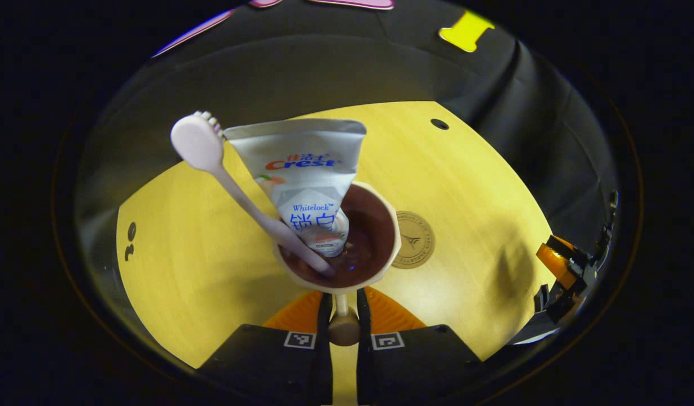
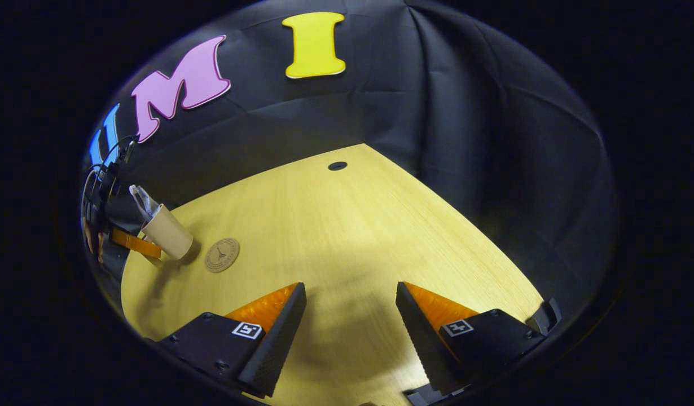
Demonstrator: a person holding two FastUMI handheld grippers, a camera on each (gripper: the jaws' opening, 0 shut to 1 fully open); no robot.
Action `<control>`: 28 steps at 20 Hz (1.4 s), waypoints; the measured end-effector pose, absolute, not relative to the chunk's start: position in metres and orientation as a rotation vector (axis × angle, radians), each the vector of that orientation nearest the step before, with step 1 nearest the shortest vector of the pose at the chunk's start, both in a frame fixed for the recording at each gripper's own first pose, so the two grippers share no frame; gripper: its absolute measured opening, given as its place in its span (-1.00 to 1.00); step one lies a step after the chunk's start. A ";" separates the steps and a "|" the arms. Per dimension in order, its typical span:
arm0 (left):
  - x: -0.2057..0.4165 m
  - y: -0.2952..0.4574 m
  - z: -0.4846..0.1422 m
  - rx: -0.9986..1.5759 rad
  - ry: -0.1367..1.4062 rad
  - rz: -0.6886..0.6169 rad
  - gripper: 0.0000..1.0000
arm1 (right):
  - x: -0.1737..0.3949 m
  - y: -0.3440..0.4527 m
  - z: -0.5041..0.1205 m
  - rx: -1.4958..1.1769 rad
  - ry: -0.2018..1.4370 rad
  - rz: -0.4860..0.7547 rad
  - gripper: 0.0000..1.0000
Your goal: Put the toothbrush and toothpaste on the desktop into the cup, then pick up the cup and place it on the coaster on the desktop.
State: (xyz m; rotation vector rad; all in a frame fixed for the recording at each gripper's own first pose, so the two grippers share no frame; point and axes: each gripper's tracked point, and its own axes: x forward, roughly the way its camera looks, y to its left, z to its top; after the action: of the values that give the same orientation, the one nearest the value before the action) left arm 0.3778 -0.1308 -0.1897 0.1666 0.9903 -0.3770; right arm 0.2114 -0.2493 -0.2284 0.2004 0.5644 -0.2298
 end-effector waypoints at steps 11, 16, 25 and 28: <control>0.383 -0.202 -0.201 0.234 1.029 -0.490 -0.58 | 0.180 -0.288 -0.236 0.265 0.566 -0.332 0.96; 0.387 -0.211 -0.211 0.258 1.046 -0.462 -0.57 | 0.170 -0.293 -0.239 0.266 0.565 -0.337 0.97; 0.390 -0.208 -0.204 0.303 1.023 -0.409 -0.35 | 0.162 -0.298 -0.238 0.271 0.559 -0.332 0.97; 0.381 -0.205 -0.189 0.292 0.994 -0.405 0.00 | 0.159 -0.294 -0.235 0.282 0.557 -0.331 0.96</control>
State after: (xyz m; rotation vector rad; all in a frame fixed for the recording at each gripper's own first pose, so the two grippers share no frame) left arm 0.3810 -0.2055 -0.1891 0.2922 0.9939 -0.4051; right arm 0.1589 -0.2944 -0.2349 0.2820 0.5572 -0.3308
